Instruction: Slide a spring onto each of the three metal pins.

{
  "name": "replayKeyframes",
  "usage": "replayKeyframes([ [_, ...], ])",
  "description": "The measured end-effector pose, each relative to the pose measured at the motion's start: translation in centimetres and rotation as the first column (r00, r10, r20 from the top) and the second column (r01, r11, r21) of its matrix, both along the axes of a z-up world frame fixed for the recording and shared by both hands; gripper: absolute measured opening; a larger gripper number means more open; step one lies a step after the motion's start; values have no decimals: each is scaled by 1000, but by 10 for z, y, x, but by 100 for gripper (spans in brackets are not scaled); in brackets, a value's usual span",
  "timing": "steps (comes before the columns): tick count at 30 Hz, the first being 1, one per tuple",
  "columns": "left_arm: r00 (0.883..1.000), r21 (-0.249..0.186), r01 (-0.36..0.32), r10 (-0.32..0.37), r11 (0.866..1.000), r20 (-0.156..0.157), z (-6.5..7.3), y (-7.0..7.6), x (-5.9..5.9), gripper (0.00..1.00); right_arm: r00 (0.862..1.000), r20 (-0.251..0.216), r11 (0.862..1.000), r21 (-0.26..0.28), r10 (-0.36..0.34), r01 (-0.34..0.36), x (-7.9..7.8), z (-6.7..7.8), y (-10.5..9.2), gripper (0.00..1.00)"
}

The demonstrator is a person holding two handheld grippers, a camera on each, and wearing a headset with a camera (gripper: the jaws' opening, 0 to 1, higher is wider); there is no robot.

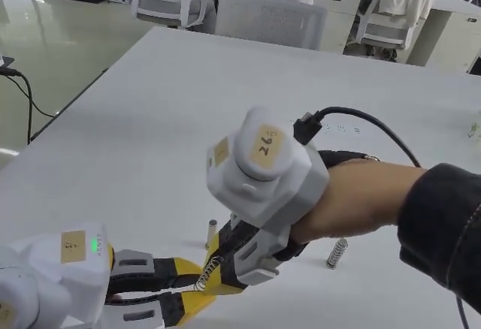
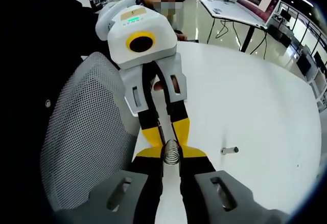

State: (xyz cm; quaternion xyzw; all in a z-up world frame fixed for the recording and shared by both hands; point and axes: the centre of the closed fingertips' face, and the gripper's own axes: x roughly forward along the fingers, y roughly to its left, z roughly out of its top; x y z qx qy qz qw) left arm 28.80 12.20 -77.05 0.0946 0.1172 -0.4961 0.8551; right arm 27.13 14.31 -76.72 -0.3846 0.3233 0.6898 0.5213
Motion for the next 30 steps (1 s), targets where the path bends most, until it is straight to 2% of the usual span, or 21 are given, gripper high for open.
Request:
replayKeyframes([
  [10, 1000, -14, -18, 18, 1000, -11, 0, 3, 1, 13, 1000, 17, 1000, -21, 5, -5, 4, -1, -2, 9],
  [30, 996, -19, -81, 80, 997, -44, -5, 15, 4, 44, 998, 61, 999, -38, -29, 31, 22, 0, -10, 9],
])
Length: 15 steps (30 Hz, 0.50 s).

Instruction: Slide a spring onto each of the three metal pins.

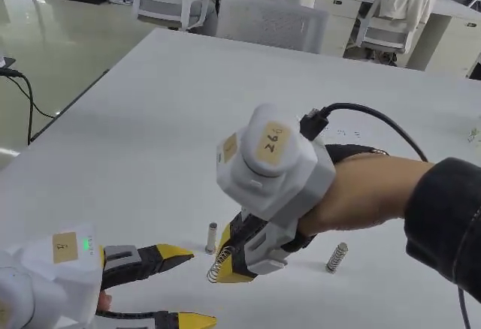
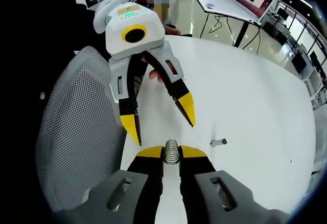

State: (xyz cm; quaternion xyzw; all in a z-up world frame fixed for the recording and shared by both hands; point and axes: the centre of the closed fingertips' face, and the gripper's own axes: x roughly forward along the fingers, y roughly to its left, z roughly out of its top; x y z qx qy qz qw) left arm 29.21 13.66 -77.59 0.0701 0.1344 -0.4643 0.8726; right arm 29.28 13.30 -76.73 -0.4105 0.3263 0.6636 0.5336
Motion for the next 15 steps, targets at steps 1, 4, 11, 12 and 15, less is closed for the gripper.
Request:
replayKeyframes([
  [1, 1000, -1, -6, 6, 1000, -1, 0, 1, 0, 45, 1000, 0, 1000, -2, -2, 2, 0, 0, 0, 9],
  [4, 1000, -2, -17, 17, 1000, 2, 0, 2, 1, 48, 1000, 3, 1000, -5, -5, 5, 2, 0, -2, 9],
  [11, 999, -1, -36, 36, 999, 1, 0, 5, 3, 56, 1000, 16, 1000, -8, -19, 19, 10, 1, -4, 9],
  [12, 999, -1, -38, 38, 999, 1, -1, 6, 3, 57, 1000, 19, 1000, -9, -19, 20, 10, 1, -4, 9],
  [15, 999, -1, -47, 47, 999, -1, -1, 7, 4, 60, 999, 27, 1000, -12, -24, 24, 14, 1, -6, 9],
])
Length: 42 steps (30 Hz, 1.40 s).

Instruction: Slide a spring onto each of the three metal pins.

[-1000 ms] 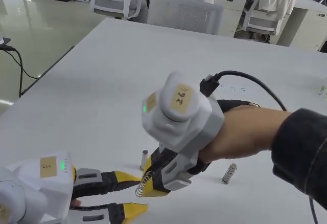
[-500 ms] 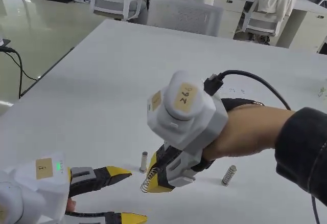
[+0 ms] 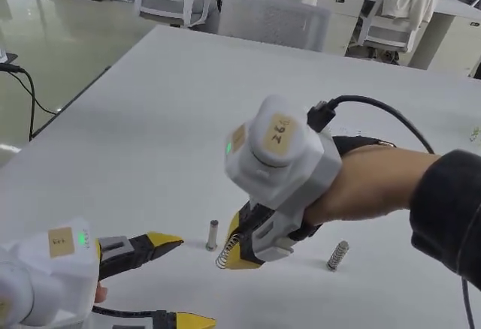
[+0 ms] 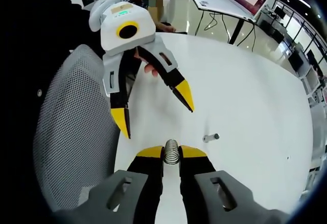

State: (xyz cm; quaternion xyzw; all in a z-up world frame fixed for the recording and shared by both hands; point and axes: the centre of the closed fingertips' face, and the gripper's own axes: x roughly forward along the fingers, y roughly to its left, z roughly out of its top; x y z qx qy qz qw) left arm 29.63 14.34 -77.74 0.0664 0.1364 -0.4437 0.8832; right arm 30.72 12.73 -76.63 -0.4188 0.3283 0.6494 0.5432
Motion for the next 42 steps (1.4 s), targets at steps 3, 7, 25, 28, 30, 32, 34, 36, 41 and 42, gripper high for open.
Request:
replayKeyframes([
  [3, 1000, 3, -8, 8, 1000, -2, -1, 1, 1, 63, 1000, 6, 1000, 0, -6, 6, 4, 1, -1, 9],
  [7, 1000, 4, -15, 15, 1000, -2, -2, 3, 3, 65, 1000, 15, 1000, -2, -13, 13, 10, 2, -1, 9],
  [25, 999, 6, -35, 35, 999, -2, -6, 10, 6, 67, 997, 67, 999, -27, -31, 33, 43, 2, 4, 9],
  [28, 999, 9, -34, 34, 999, -4, -6, 10, 5, 67, 997, 69, 999, -26, -33, 35, 49, 1, 9, 9],
  [30, 999, 7, -33, 33, 999, -2, -5, 10, 5, 67, 996, 79, 999, -35, -35, 37, 55, -1, 11, 9],
  [32, 999, 8, -36, 36, 999, -2, -5, 11, 5, 67, 994, 109, 998, -53, -27, 33, 62, -3, 12, 9],
  [34, 999, 9, -39, 39, 999, -1, -5, 12, 6, 67, 993, 115, 998, -58, -25, 32, 64, -5, 14, 9],
  [36, 999, 9, -42, 42, 999, -3, -6, 13, 6, 67, 994, 109, 998, -59, -24, 31, 66, -8, 16, 9],
  [41, 999, 13, -44, 44, 999, -4, -7, 15, 6, 66, 994, 108, 998, -65, -15, 23, 69, -14, 22, 9],
  [42, 999, 14, -44, 44, 999, -5, -8, 15, 6, 66, 994, 108, 997, -70, -12, 20, 70, -16, 23, 9],
])
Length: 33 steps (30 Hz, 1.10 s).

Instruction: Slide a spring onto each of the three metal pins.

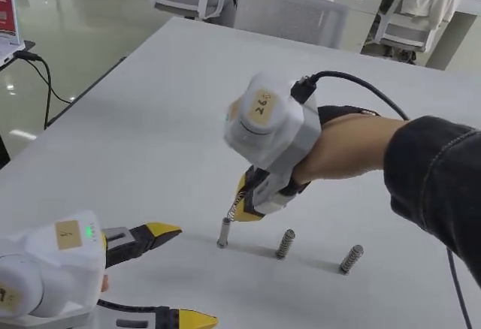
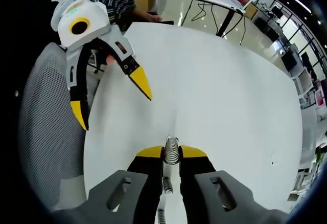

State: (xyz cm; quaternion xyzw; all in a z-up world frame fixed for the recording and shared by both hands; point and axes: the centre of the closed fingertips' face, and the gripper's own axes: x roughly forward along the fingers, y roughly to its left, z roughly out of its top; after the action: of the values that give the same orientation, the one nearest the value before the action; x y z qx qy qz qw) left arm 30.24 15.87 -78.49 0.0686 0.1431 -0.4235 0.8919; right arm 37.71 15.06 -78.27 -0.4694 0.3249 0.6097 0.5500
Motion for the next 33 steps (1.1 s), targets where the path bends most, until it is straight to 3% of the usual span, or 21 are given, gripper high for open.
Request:
replayKeyframes([
  [33, 1000, -5, -12, 12, 1000, -11, -5, 8, 1, 63, 999, -37, 998, -70, -5, 2, 5, -32, 5, 9],
])
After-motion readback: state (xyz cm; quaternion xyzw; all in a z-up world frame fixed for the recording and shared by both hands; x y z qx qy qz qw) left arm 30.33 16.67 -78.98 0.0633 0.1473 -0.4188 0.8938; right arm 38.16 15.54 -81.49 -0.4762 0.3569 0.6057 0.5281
